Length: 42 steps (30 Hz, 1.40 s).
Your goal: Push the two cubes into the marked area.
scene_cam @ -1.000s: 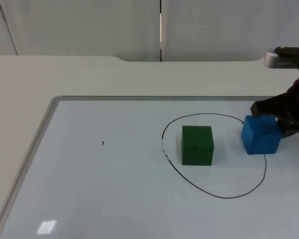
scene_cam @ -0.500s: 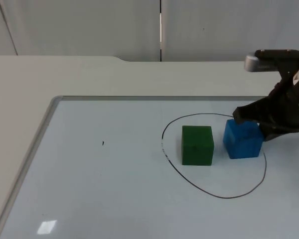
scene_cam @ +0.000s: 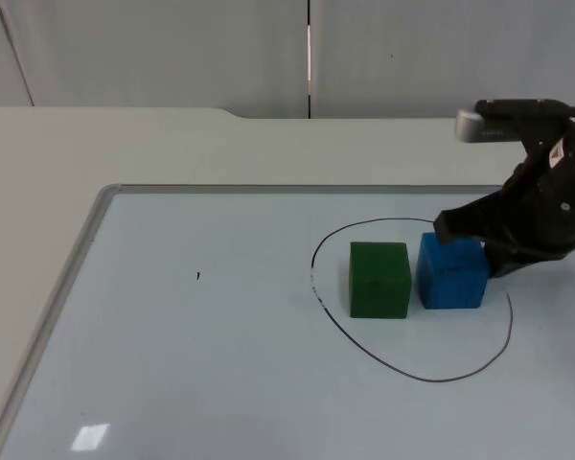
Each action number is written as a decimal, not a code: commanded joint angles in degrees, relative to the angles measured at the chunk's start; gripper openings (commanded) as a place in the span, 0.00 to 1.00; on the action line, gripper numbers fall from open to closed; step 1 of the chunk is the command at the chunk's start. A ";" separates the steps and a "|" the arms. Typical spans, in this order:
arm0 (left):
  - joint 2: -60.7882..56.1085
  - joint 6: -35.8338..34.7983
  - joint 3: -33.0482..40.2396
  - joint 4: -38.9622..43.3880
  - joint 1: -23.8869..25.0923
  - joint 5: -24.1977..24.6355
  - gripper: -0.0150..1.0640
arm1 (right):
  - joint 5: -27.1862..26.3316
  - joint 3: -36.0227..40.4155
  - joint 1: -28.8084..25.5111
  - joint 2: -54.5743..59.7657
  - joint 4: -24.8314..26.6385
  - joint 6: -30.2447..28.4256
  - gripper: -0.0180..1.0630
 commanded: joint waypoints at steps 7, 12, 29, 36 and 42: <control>-0.17 0.02 0.30 -0.27 0.13 -0.48 0.01 | 2.57 -0.21 -0.36 -3.23 -7.75 0.04 0.02; -0.17 0.02 0.30 -0.27 0.13 -0.48 0.01 | 3.54 -0.21 -2.10 -11.76 -8.97 0.04 0.02; -0.17 0.02 0.30 -0.27 0.13 -0.48 0.01 | 7.83 -0.21 -2.60 -42.68 -8.71 0.04 0.02; -0.17 0.02 0.30 -0.27 0.13 -0.48 0.01 | 15.66 -0.21 -2.49 -49.62 -8.32 -0.19 0.02; -0.17 0.02 0.30 -0.27 0.13 -0.48 0.01 | 17.26 3.10 -2.41 -53.49 -7.23 -0.19 0.02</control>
